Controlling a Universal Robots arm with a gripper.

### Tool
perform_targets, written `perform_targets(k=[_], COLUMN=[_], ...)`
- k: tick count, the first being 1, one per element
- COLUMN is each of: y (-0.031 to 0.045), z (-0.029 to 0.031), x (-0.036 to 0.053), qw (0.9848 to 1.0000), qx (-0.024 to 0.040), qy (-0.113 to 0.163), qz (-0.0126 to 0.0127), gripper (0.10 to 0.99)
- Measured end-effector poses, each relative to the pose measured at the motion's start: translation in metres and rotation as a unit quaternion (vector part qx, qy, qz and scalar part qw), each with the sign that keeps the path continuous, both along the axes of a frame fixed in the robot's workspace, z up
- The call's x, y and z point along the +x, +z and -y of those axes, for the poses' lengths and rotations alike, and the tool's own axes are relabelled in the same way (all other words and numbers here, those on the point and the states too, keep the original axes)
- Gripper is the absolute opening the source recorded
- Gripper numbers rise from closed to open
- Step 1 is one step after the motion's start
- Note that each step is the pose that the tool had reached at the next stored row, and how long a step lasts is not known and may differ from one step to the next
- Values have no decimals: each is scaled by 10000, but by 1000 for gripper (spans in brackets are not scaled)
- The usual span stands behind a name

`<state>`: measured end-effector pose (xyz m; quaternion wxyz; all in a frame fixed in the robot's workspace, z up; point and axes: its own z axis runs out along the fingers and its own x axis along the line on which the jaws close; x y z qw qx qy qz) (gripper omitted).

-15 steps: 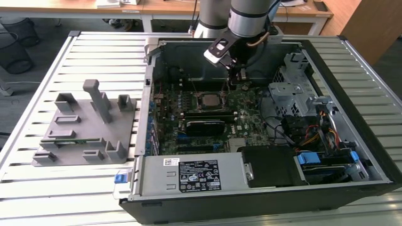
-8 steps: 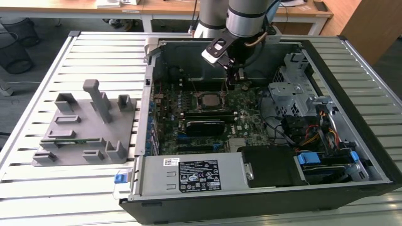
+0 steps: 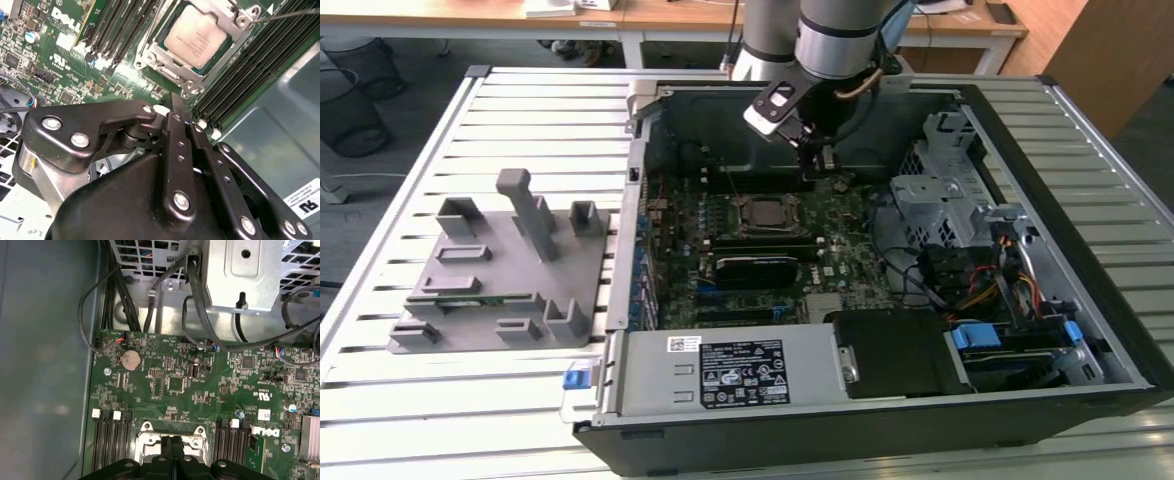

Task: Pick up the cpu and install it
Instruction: 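Close the cpu cover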

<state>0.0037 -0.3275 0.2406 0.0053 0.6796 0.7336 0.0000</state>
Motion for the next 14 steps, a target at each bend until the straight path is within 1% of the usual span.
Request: perform_targets(k=[2,4,8,14], y=[-2,-8,-34,-45], z=[0,0,0,0], x=[-41,-108,-276,-407], qw=[10000,10000,10000,10000], qx=[-2,-3,-5,-4], qy=[0,0,0,-1], qz=[0,1,-1,2], gripper=[106,106,106,106])
